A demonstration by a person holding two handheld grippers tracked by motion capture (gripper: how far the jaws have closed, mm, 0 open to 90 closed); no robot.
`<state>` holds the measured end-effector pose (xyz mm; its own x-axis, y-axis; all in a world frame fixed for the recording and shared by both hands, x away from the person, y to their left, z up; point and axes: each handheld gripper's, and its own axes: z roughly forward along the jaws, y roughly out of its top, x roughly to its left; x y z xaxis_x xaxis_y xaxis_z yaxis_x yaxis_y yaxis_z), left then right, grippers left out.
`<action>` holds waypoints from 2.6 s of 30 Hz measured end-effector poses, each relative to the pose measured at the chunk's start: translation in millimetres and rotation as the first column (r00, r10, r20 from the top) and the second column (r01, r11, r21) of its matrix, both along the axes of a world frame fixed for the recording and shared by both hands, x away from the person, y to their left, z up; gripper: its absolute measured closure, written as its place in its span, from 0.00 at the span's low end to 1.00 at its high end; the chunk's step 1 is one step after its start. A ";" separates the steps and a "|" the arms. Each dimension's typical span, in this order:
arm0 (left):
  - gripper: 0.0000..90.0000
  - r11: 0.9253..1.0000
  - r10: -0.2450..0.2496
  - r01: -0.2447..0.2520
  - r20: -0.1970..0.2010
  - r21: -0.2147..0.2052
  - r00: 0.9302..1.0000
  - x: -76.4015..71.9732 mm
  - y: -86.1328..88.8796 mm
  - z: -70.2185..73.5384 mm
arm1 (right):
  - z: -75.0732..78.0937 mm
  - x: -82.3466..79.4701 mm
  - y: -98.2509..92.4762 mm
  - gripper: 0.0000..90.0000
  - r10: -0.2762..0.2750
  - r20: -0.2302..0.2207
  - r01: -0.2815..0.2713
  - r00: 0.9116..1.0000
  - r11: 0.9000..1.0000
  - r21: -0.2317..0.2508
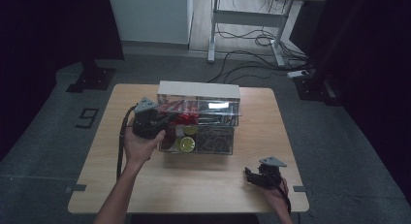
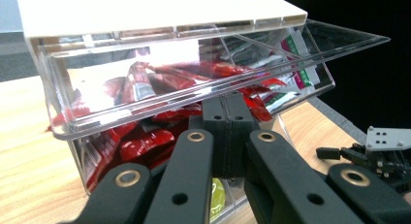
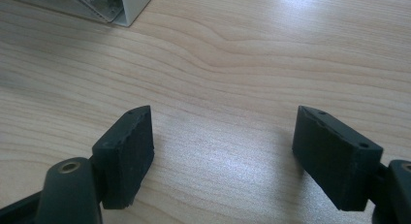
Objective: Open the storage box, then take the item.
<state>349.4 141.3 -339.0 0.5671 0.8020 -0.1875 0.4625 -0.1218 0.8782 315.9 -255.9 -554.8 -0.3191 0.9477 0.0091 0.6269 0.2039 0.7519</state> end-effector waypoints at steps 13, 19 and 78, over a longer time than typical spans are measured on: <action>1.00 1.000 0.019 -0.018 0.041 -0.010 0.999 7.6 -1.7 17.1 | 0.1 -0.3 0.1 0.26 -0.006 0.000 0.006 1.000 1.000 0.003; 1.00 1.000 0.018 -0.018 0.042 0.000 0.999 9.5 -4.3 17.8 | 0.2 -0.6 -0.1 0.27 -0.010 0.001 0.010 1.000 1.000 0.004; 1.00 1.000 -0.005 0.005 0.030 -0.023 1.000 22.7 -1.7 22.1 | 139.3 9.0 35.0 0.53 0.133 0.287 -0.188 0.949 0.967 0.173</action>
<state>372.1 139.6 -317.0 0.5768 0.7948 -0.1888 0.4353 -0.1035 0.8943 325.0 -221.0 -415.5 -0.4832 0.8718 0.0809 0.3649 0.1166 0.9237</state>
